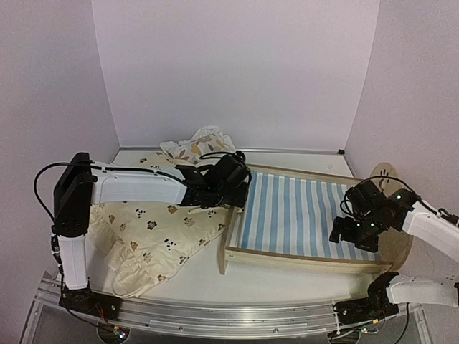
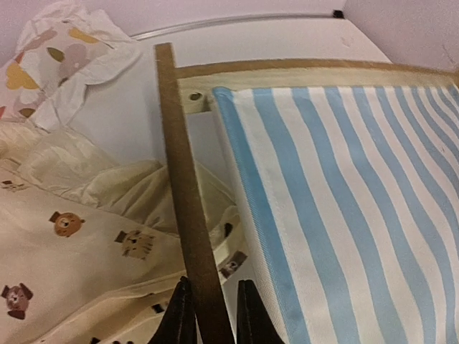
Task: Set up the pet bed
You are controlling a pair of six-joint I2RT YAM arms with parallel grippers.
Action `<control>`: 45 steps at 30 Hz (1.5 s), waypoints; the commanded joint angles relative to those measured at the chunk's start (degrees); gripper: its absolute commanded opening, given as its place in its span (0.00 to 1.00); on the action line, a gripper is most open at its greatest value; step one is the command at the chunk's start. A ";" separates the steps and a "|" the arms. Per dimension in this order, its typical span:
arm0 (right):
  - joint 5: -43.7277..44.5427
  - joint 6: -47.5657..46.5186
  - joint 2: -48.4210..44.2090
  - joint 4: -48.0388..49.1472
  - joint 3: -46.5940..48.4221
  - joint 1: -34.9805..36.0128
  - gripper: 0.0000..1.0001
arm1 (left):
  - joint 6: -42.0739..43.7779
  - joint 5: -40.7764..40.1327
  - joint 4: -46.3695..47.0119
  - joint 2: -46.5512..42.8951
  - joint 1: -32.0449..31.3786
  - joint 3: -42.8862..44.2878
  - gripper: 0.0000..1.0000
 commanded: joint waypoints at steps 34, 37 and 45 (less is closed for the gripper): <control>12.44 -20.65 9.07 -7.75 38.33 -1.16 0.98 | -16.22 -17.93 -15.66 -1.69 9.76 -8.09 0.00; 20.06 -20.48 5.48 -10.71 37.15 -1.15 0.98 | -16.34 -17.88 -15.68 -1.74 9.90 -8.44 0.00; 35.20 -21.96 2.48 -10.51 27.40 -1.20 0.98 | -15.50 -17.34 -15.10 -1.71 9.90 -8.62 0.00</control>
